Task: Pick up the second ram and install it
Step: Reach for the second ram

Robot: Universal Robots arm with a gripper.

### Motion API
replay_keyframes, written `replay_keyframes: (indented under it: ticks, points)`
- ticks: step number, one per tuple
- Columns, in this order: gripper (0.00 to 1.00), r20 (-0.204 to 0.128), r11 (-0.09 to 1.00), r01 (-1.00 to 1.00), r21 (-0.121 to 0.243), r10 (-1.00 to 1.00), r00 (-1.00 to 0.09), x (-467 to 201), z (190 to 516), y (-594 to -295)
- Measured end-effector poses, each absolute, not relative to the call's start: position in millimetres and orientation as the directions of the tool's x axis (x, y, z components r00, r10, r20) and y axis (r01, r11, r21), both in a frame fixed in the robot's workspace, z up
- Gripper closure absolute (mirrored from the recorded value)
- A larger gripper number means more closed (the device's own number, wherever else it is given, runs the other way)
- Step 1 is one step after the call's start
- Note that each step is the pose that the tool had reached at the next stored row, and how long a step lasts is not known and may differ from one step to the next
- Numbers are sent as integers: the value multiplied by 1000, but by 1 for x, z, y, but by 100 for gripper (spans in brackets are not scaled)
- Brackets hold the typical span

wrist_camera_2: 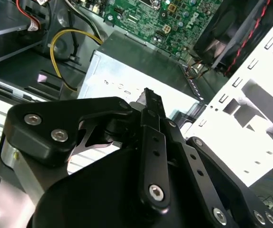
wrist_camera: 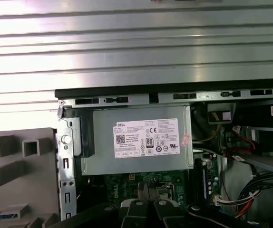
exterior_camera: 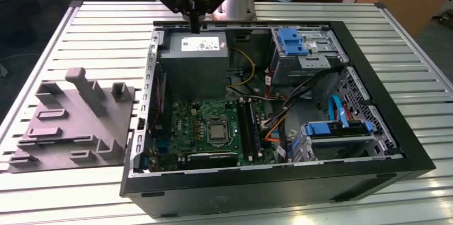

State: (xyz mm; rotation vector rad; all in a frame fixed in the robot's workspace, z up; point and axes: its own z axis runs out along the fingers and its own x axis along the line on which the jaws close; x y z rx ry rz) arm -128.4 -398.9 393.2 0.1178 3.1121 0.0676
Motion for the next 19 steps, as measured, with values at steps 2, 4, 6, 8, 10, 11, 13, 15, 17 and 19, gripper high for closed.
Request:
replay_keyframes:
  ticks: [2,4,6,8,10,11,13,15,17,19]
  points:
    - [90,-25,996,75,44,76,-997,-132,393,-399]
    - [90,-26,996,75,45,76,-997,-136,393,-399]
    - [90,-27,996,75,45,76,-997,-140,393,-399]
    - [90,-28,996,75,45,76,-997,-145,393,-399]
    - [90,-29,996,75,45,76,-997,-149,393,-399]
    - [90,-30,996,75,45,76,-997,-152,393,-399]
    - [90,-30,996,75,45,76,-997,-156,393,-399]
    - [90,-31,996,75,45,76,-997,-160,392,-399]
    - [90,-33,996,75,45,76,-997,-165,392,-399]
    - [90,-35,996,75,45,76,-996,-170,392,-399]
